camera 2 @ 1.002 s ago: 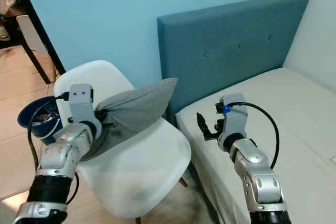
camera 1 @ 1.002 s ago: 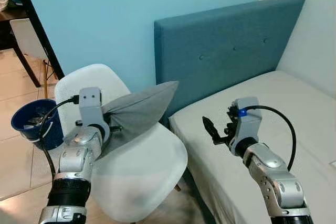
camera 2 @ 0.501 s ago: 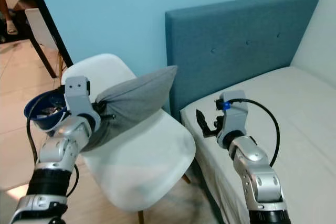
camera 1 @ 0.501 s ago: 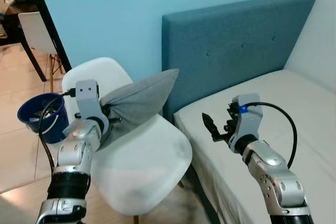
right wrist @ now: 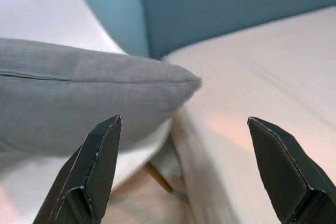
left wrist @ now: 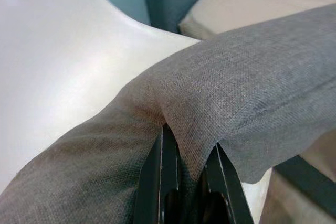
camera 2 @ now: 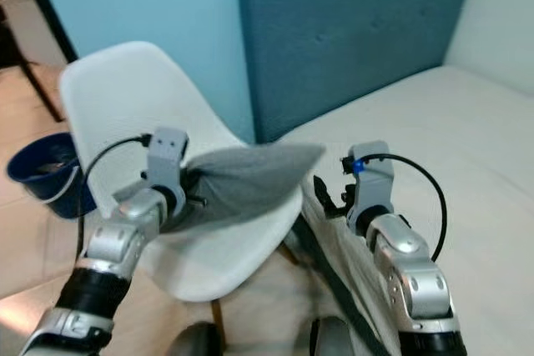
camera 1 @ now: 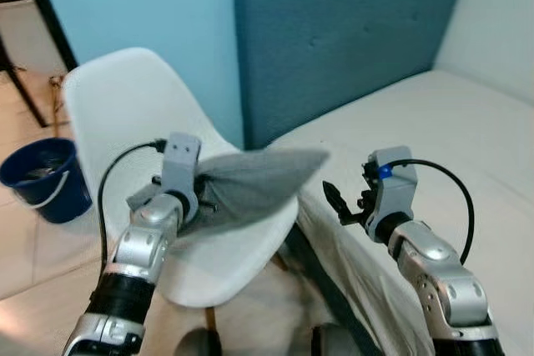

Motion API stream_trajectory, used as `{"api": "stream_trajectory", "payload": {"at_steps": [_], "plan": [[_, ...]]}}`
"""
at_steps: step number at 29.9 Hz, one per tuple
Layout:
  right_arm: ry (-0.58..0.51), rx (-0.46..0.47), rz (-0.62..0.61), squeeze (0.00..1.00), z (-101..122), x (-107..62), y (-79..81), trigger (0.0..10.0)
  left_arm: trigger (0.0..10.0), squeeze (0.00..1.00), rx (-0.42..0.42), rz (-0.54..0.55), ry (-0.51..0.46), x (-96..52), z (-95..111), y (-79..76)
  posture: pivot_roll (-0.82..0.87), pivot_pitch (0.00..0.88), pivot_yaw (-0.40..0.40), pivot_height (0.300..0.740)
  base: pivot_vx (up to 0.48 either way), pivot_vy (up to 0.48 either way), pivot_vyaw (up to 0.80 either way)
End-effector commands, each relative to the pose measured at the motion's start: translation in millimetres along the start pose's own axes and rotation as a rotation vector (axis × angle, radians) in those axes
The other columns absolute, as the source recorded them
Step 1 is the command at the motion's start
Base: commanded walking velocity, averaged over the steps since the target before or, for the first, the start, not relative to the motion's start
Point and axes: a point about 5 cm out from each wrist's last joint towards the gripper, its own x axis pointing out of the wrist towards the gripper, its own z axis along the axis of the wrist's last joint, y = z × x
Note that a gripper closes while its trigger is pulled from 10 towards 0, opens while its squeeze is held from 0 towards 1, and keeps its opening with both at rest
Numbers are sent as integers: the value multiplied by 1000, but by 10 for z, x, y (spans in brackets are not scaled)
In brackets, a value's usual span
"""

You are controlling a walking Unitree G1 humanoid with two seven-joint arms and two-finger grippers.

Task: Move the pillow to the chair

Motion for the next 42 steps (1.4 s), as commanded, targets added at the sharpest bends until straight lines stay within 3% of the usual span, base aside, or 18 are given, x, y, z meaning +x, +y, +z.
{"api": "stream_trajectory", "payload": {"at_steps": [1,3,4,10,14,16,22,28,34,40,41,42], "plan": [[9,-14,3,0,11,7,21,10000,10000,0,26,49,-35,1,81,52,-108,46,48,570,0,0,0],[9,-17,-9,0,20,11,9,10000,10000,0,42,82,-3,10,29,67,-108,47,48,565,0,0,0],[8,-22,-18,0,37,15,-4,10000,10000,0,69,149,48,15,-56,115,-109,46,48,555,0,0,0],[14,-22,-19,0,35,10,-14,10000,10000,0,117,242,59,-7,-68,241,-108,46,46,540,0,0,0],[0,-3,8,0,40,-7,15,10000,10000,0,89,431,62,-76,-103,666,-108,41,47,536,0,0,0],[1,3,17,0,40,-6,24,10000,10000,0,117,487,72,-110,-147,820,-105,40,47,536,0,0,0],[7,12,33,0,36,0,44,10000,10000,0,134,564,113,-166,-274,1002,-104,42,44,536,0,0,0],[14,13,40,0,37,-3,41,10000,10000,0,131,693,163,-380,-441,1309,-101,31,46,536,0,0,0],[26,13,45,0,12,-8,39,10000,10000,0,109,722,196,-492,-542,1363,-95,24,48,536,0,0,0],[66,37,120,0,-42,-18,137,10000,10000,0,-38,629,275,-516,-750,1109,-96,20,52,536,0,0,0],[78,61,176,0,-52,-33,202,10000,10000,102,-83,591,292,-515,-791,1023,-96,20,52,536,0,0,0],[78,61,176,0,-52,-33,202,10000,10000,102,-83,591,292,-515,-791,1023,-96,20,52,536,0,0,0]]}}
